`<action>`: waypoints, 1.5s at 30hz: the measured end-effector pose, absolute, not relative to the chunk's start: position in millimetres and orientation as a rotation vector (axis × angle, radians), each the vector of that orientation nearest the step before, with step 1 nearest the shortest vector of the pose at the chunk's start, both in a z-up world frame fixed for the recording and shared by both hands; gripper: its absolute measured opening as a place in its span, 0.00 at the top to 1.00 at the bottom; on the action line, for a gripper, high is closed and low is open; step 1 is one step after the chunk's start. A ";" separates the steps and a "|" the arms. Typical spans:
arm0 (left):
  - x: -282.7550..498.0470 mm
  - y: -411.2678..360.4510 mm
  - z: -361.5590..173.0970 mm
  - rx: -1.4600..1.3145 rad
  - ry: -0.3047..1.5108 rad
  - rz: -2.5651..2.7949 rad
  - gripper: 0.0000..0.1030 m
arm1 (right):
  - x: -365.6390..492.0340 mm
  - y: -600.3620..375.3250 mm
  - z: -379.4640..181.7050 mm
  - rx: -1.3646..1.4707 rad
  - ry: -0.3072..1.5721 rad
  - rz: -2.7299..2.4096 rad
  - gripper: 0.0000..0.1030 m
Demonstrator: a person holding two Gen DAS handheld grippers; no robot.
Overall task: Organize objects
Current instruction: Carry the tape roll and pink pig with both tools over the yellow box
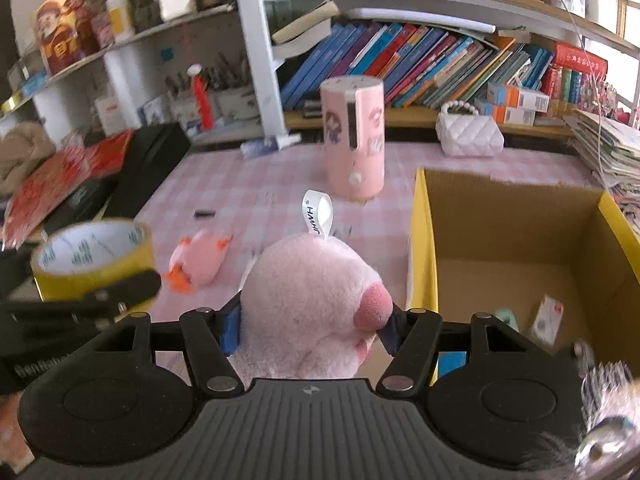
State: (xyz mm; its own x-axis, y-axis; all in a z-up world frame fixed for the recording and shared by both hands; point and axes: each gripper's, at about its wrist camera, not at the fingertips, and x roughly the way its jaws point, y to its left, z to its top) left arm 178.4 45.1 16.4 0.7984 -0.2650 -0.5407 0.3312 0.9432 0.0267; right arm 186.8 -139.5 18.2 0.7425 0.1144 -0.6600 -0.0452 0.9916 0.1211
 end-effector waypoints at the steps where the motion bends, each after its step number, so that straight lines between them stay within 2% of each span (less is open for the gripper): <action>1: 169.8 48.1 16.7 0.127 0.563 -0.322 0.18 | 178.0 -137.2 17.2 0.093 0.734 0.092 0.41; 11: 91.5 65.8 3.0 0.131 0.631 -0.368 0.18 | 97.2 -121.1 -2.4 0.079 0.812 0.089 0.40; 21: 36.2 48.3 -2.2 0.148 0.650 -0.500 0.18 | 28.0 -145.4 -8.1 0.166 0.814 -0.023 0.40; 36: 9.1 -34.2 2.7 0.233 0.591 -0.762 0.18 | -57.9 -226.1 -13.4 0.321 0.818 -0.322 0.40; 45: 22.3 -79.0 20.6 0.224 0.512 -0.803 0.18 | -66.7 -273.2 -2.1 0.377 0.752 -0.387 0.40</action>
